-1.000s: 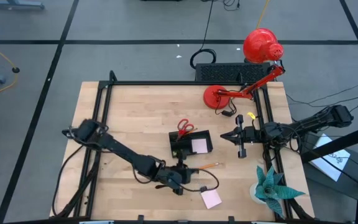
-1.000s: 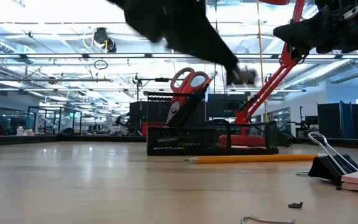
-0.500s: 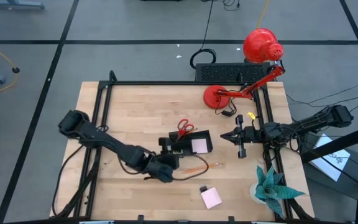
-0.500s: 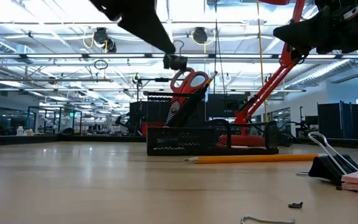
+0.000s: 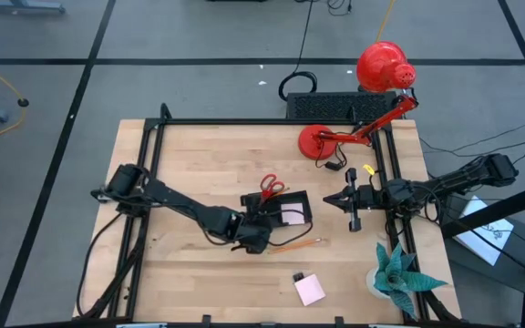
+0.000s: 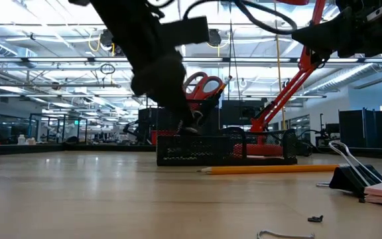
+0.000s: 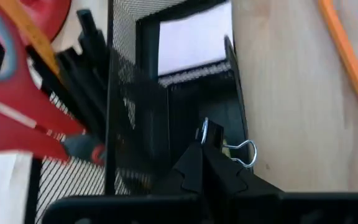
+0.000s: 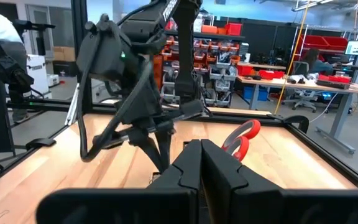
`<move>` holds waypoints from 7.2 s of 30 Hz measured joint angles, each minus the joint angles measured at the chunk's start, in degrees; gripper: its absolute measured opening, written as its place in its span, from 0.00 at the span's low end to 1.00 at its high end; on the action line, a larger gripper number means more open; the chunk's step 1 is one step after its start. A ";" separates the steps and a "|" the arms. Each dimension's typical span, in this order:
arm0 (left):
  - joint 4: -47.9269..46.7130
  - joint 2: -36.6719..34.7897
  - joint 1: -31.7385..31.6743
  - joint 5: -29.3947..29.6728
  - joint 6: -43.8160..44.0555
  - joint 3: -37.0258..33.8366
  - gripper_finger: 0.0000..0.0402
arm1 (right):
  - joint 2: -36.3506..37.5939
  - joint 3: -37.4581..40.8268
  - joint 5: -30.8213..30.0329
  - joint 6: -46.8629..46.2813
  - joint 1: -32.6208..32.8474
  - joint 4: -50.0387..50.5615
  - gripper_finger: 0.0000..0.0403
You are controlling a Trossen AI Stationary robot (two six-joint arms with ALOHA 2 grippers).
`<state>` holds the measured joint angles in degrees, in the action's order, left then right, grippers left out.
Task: Pick and place office supplies into organizer
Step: Put the top binder clip into the bottom left compartment of the desk organizer, then put the binder clip into the bottom left compartment of the desk organizer
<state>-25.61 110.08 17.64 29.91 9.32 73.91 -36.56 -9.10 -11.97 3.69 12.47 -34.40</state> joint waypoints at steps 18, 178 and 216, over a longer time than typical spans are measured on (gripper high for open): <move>-1.22 2.29 -2.85 -1.51 0.48 0.04 0.11 | 0.00 0.00 0.02 0.00 0.00 0.01 0.01; 96.29 -31.63 -8.64 -32.71 -18.93 -61.64 0.26 | -2.08 0.02 0.11 -2.97 -0.04 -0.90 0.01; 69.75 -76.32 -10.13 -24.13 -27.76 -72.96 0.05 | -1.22 0.02 9.22 1.94 0.02 -14.51 0.01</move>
<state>44.15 33.76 7.51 5.78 -18.44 0.95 -37.78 -9.08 -2.74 5.63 12.49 -48.91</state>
